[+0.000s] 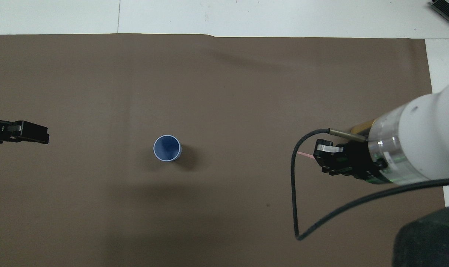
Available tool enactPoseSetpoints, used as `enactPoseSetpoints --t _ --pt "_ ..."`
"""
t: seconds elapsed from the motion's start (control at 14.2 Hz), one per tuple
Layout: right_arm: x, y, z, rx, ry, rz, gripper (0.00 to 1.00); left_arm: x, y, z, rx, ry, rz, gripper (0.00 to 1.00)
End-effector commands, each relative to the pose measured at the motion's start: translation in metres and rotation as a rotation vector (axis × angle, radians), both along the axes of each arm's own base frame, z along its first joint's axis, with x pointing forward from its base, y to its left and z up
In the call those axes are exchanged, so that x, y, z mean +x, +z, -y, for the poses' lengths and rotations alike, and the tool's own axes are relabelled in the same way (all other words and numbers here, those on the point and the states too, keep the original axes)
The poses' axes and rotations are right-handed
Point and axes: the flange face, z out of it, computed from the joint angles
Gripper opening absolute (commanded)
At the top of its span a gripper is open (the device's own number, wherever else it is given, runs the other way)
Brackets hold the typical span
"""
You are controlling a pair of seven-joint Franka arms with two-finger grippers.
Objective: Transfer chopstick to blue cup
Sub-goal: 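Lift the pink straw out of the tan cup with the right gripper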
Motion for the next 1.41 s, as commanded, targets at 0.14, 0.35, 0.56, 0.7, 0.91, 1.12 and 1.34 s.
enactPoseSetpoints --t 0.14,0.35,0.56,0.7,0.91,1.12,1.34 --pt "0.021 0.015 -0.059 0.133 -0.102 -0.016 0.00 0.000 0.005 -0.008 -0.001 0.028 -0.001 1.00" --pt "0.021 0.005 -0.107 0.178 -0.132 -0.008 0.00 0.000 0.005 -0.008 -0.001 0.026 -0.001 1.00" --pt "0.017 -0.004 -0.148 0.185 -0.147 0.016 0.00 -0.001 0.005 -0.008 -0.001 0.028 -0.004 1.00" --pt "0.028 -0.024 -0.174 0.187 -0.190 0.010 0.00 -0.001 0.005 -0.008 -0.001 0.028 -0.004 1.00" --pt "0.036 -0.046 -0.211 0.153 -0.206 0.028 0.00 -0.001 0.006 -0.008 -0.001 0.028 -0.002 1.00" --pt "0.039 -0.062 -0.239 0.174 -0.246 0.062 0.00 -0.001 0.006 -0.008 -0.001 0.029 -0.002 1.00" --pt "0.036 -0.066 -0.259 0.217 -0.280 0.070 0.00 -0.001 0.005 -0.008 -0.001 0.028 -0.004 1.00"
